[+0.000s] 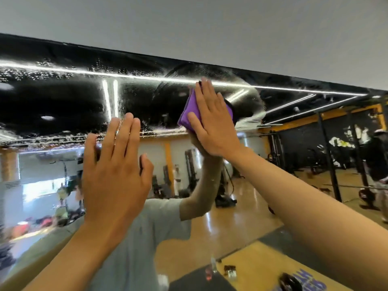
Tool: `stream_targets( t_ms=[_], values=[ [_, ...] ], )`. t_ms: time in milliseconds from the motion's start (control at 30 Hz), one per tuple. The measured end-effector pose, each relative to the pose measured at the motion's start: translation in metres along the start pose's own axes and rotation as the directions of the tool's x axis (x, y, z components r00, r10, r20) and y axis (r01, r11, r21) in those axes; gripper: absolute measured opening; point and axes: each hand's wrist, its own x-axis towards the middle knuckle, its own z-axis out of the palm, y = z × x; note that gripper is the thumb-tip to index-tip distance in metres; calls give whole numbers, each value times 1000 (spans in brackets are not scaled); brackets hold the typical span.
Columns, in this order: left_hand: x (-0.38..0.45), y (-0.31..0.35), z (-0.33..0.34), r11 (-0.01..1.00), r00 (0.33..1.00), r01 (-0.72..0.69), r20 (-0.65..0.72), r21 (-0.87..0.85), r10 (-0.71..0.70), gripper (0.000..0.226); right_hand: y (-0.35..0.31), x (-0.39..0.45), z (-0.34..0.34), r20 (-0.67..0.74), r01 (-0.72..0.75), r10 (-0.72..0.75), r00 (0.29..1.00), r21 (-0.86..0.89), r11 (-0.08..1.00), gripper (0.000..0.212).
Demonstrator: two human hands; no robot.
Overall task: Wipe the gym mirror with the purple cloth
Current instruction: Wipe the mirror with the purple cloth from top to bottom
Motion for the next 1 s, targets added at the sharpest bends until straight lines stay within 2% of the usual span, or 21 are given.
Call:
stream_targets(
  t_ms=[67,133,233,333,367,433,500,567,700,767,833,933,1000],
  values=[
    [1,2,-1,1000,1000,6,-12,-11,-7,66,42,2,-10,-33,-208,208,977,21,978,71],
    [1,3,-1,1000,1000,8,-16,-9,-8,66,89,-6,-23,-51,-393,396,917,64,917,74],
    [1,4,-2,1000,1000,-7,-20,12,7,66,145,-30,-38,-41,-538,541,840,57,841,76],
    [2,4,-1,1000,999,-12,-30,5,12,67,155,-35,-37,-9,-641,642,767,55,766,76],
    [1,5,-1,1000,999,-9,-34,7,10,67,148,-28,-35,-6,-650,651,759,55,758,75],
    [2,7,-1,1000,999,-7,-47,11,8,67,124,-9,-32,4,-567,567,823,54,822,76],
    [3,7,-1,1000,999,-17,-47,11,18,67,95,9,-26,13,-386,386,923,50,921,78],
    [3,8,-1,1000,999,-17,-44,14,18,67,71,25,-19,20,-201,201,979,27,979,76],
    [4,6,3,1000,999,-16,-44,19,16,67,77,44,-20,30,-17,19,999,-38,999,75],
    [4,4,6,1000,1000,-6,-27,11,6,67,100,43,-27,29,-39,40,999,-38,999,75],
    [4,2,11,1000,1000,2,-16,9,-2,68,126,38,-32,1,-156,157,988,-12,988,74],
    [6,0,16,1000,1000,8,-8,-2,-9,68,165,23,-40,-39,-353,356,934,54,934,73],
    [5,0,18,1000,1000,21,-10,-21,-21,69,189,13,-44,-43,-424,427,903,64,903,74]
  ],
)
